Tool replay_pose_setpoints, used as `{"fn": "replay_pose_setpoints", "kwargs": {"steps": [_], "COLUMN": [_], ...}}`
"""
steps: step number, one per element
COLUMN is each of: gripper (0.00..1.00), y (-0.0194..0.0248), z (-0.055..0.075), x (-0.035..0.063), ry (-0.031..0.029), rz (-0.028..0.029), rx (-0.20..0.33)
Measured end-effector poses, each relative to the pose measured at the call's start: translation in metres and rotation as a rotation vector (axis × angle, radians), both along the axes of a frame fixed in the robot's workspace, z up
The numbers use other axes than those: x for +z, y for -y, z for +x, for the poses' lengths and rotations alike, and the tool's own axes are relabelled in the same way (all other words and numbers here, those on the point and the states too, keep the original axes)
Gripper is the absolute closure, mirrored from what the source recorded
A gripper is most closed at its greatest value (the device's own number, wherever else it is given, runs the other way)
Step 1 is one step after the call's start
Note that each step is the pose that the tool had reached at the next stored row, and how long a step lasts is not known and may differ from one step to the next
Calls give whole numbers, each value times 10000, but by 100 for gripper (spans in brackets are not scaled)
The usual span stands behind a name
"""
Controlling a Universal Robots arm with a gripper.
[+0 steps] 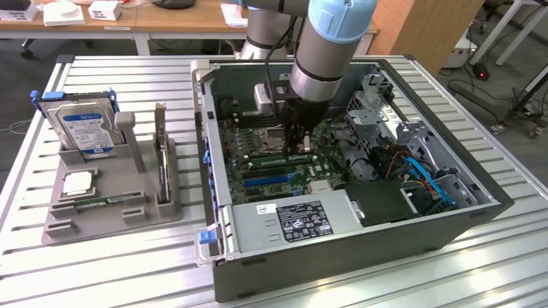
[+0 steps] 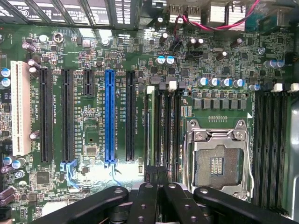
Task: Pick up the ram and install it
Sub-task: 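Press down the ram until it locks into place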
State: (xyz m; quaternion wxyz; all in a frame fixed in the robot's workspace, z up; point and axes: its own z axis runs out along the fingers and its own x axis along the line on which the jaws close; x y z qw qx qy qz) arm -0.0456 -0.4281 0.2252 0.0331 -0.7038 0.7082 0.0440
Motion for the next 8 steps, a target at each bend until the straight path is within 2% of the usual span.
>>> {"fn": "replay_pose_setpoints", "kwargs": {"steps": [8], "gripper": [91], "y": [0], "z": [0], "x": [-11], "ry": [0], "rz": [0], "rx": [1]}}
